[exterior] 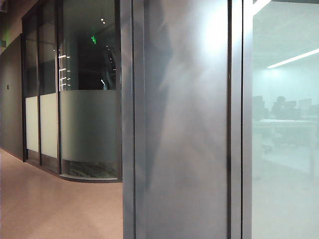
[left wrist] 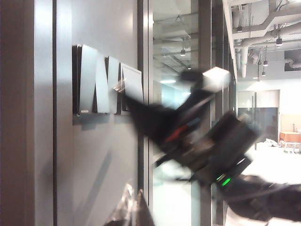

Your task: Raise the arm to find the leftmost switch on the wall and turn on the lights.

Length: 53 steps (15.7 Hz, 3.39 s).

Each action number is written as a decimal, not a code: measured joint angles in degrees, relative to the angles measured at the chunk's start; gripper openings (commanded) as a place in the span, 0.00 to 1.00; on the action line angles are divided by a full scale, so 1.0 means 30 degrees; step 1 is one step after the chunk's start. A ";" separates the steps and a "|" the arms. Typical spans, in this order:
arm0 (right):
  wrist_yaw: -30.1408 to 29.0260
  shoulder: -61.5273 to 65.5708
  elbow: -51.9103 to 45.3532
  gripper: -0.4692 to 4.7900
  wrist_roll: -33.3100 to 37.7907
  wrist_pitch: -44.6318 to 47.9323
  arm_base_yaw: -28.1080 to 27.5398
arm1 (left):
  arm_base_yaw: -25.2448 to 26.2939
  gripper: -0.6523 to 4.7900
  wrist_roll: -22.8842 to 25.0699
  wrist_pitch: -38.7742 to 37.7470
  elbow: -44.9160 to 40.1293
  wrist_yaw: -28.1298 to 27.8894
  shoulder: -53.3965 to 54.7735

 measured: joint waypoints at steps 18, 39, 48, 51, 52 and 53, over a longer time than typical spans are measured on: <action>0.5042 -1.8214 -0.5238 0.09 -0.5872 -2.4210 -0.4685 | 0.0000 0.11 -0.0933 0.0000 0.0007 0.0051 -0.0277; 1.0936 -3.6348 -2.6512 0.09 -0.4415 -2.0079 -0.4583 | -0.0044 0.11 0.8174 -1.6517 -0.2259 -0.7511 -0.9187; 1.0928 -3.6348 -2.6483 0.09 -0.4415 -2.2396 -0.4583 | -0.0036 0.11 0.8255 -2.3613 -0.6557 -1.5752 -2.0152; 1.0928 -3.6348 -2.6491 0.09 -0.4415 -2.2389 -0.4583 | -0.0036 0.11 0.7584 -2.5587 -0.7497 -1.6436 -2.2680; 1.0928 -3.6348 -2.6491 0.09 -0.4415 -2.2396 -0.4583 | -0.0036 0.11 0.7344 -2.6432 -0.7679 -1.7034 -2.3088; 1.0907 -3.6348 -2.6483 0.09 -0.4415 -2.2367 -0.4583 | -0.0036 0.11 0.6929 -2.7736 -0.7730 -1.7631 -2.3059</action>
